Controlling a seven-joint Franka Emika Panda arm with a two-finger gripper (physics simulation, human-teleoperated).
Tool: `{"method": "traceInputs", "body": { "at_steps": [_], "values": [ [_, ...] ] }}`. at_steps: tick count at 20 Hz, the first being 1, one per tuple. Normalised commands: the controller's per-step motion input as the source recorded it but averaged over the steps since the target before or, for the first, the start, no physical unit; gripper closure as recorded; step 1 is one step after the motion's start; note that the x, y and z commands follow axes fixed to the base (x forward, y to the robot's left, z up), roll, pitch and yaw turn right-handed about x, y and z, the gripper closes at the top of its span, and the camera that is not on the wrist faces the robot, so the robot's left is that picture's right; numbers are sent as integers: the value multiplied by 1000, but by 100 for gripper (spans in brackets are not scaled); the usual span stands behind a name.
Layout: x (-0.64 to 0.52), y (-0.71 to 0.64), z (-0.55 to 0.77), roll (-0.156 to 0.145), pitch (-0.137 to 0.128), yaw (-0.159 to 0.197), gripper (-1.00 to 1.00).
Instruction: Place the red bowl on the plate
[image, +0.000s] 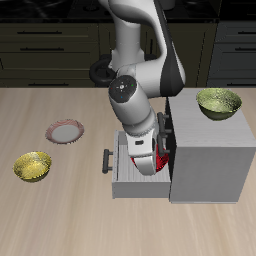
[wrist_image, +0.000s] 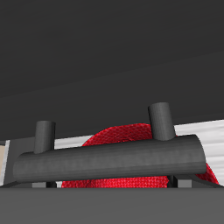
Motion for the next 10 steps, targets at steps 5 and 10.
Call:
{"method": "traceInputs", "body": {
  "at_steps": [5, 10],
  "values": [
    [-33, 179, -287, 20, 51, -6, -100],
    [-72, 37, -466, -4, 73, -49, -100]
  ]
}}
